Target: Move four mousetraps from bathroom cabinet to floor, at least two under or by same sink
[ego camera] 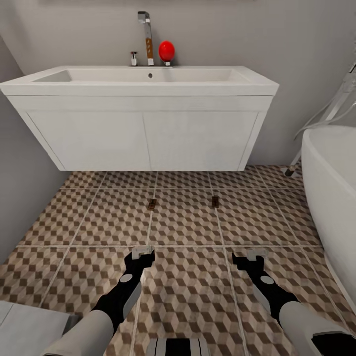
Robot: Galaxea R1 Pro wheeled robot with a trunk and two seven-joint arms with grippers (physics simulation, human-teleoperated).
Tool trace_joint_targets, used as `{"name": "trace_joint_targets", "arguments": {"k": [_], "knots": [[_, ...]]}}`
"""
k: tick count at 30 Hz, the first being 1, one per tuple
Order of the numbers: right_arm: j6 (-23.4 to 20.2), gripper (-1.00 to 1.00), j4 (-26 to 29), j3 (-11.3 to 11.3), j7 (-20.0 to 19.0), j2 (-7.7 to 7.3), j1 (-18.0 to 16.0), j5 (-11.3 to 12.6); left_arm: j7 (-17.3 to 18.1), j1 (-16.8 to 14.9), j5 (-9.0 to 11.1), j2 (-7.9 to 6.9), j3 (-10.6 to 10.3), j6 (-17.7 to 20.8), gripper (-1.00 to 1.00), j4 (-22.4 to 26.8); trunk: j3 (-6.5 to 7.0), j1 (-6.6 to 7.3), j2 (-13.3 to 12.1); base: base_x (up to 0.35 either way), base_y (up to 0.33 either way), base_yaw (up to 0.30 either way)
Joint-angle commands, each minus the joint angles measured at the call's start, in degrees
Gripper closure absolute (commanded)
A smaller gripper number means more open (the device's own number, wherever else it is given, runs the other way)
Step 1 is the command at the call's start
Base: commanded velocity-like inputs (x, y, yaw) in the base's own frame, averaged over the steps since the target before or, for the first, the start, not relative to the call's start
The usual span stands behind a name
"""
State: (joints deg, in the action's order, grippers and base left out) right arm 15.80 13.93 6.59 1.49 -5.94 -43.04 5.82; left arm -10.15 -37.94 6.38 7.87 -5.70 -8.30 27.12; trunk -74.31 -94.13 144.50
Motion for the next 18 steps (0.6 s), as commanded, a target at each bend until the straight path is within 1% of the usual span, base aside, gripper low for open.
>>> {"name": "trace_joint_targets", "arguments": {"k": [1,18], "knots": [[0.2,-1.00,0.0,0.5,0.1,-0.04,0.0,0.6,-0.5,0.0,0.6,-0.05,-0.5,-0.2,-1.00,0.0,0.19,0.03,0.0,0.000,0.000,0.000],[0.2,-1.00,0.0,0.5,0.2,-0.04,0.0,0.6,-0.7,0.0,0.8,-0.23,-0.2,-0.3,-1.00,0.2,3.96,0.47,-0.2,0.000,0.000,0.000]]}}
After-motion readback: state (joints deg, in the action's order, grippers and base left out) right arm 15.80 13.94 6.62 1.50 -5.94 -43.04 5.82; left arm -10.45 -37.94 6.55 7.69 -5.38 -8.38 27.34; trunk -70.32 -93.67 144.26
